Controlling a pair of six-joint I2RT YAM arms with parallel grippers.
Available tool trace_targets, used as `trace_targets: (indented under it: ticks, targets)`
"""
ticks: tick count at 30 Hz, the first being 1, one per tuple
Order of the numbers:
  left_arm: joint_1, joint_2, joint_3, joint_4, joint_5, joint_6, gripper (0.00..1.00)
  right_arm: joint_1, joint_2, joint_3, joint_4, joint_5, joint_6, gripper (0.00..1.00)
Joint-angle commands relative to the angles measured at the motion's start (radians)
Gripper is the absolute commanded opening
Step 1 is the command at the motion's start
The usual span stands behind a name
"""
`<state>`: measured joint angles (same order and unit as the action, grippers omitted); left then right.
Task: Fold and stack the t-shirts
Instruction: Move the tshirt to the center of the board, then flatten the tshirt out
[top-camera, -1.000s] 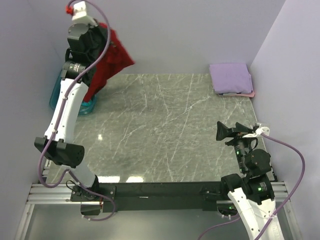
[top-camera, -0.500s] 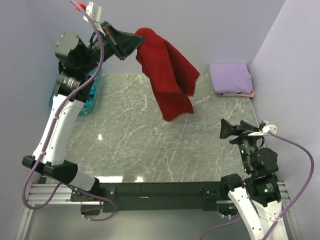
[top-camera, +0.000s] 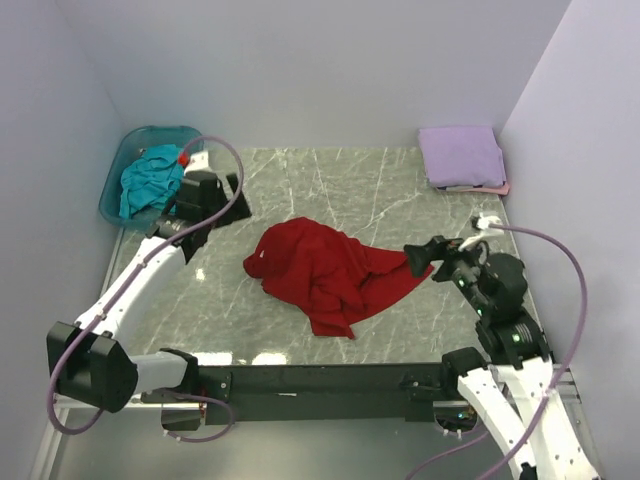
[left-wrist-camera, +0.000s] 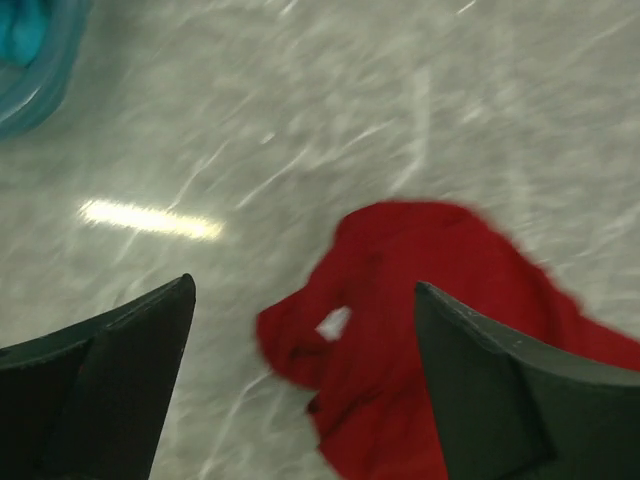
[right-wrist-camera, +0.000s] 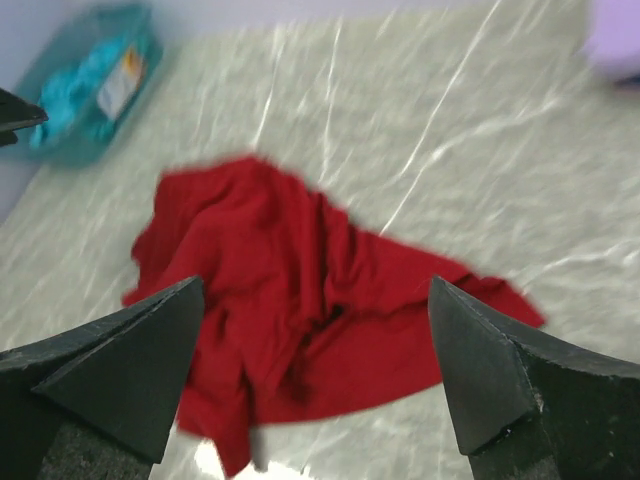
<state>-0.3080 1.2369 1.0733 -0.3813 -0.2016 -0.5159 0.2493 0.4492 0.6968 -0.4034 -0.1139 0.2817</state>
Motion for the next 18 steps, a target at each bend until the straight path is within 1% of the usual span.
trace_targets:
  ticks: [1,2,4,5,7,8,9,10,11,12,13,14,15,16,17,18]
  targets:
    - [-0.017,-0.083,-0.051,-0.068,-0.124,0.031,0.97,0.007,0.112,0.026,-0.018,-0.166,0.039,1.0]
    - [-0.049,-0.094,-0.067,-0.073,-0.111,0.025,0.97,0.005,0.173,0.029,-0.021,-0.185,0.06,1.0]
    - [-0.098,-0.122,-0.107,-0.073,-0.073,0.02,0.95,0.005,0.229,0.03,-0.034,-0.214,0.08,1.0]
    - [-0.164,-0.131,-0.119,-0.067,-0.059,0.01,0.95,0.005,0.276,0.027,-0.037,-0.222,0.102,1.0]
    - [-0.242,-0.136,-0.145,-0.053,-0.019,-0.007,0.91,0.005,0.333,0.024,-0.051,-0.205,0.122,1.0]
    - [-0.329,-0.131,-0.147,-0.039,-0.01,-0.034,0.89,0.005,0.348,0.02,-0.055,-0.188,0.14,1.0]
    - [-0.376,-0.105,-0.147,-0.033,-0.006,-0.048,0.88,0.005,0.359,0.014,-0.054,-0.172,0.148,1.0]
    - [-0.469,-0.088,-0.132,-0.027,-0.007,-0.071,0.86,0.002,0.377,0.001,-0.052,-0.155,0.161,1.0]
    - [-0.514,-0.064,-0.118,-0.022,-0.01,-0.081,0.84,0.004,0.387,-0.005,-0.048,-0.115,0.168,0.96]
    - [-0.554,-0.004,-0.098,-0.024,-0.015,-0.088,0.84,0.004,0.396,-0.009,-0.048,-0.1,0.172,0.93]
    - [-0.622,0.031,-0.045,-0.03,-0.034,-0.095,0.83,0.001,0.416,-0.017,-0.045,-0.084,0.177,0.92]
    - [-0.653,0.07,-0.017,-0.034,-0.045,-0.093,0.83,-0.004,0.43,-0.02,-0.045,-0.075,0.175,0.9]
    - [-0.678,0.147,0.014,-0.048,-0.053,-0.092,0.82,-0.005,0.442,-0.023,-0.038,-0.07,0.178,0.88]
    - [-0.716,0.188,0.072,-0.057,-0.073,-0.082,0.82,-0.01,0.463,-0.032,-0.034,-0.069,0.183,0.87]
    - [-0.73,0.263,0.103,-0.073,-0.084,-0.081,0.81,-0.025,0.477,-0.039,-0.026,-0.07,0.183,0.86]
    - [-0.74,0.297,0.131,-0.093,-0.093,-0.081,0.8,-0.033,0.486,-0.045,-0.009,-0.078,0.188,0.84]
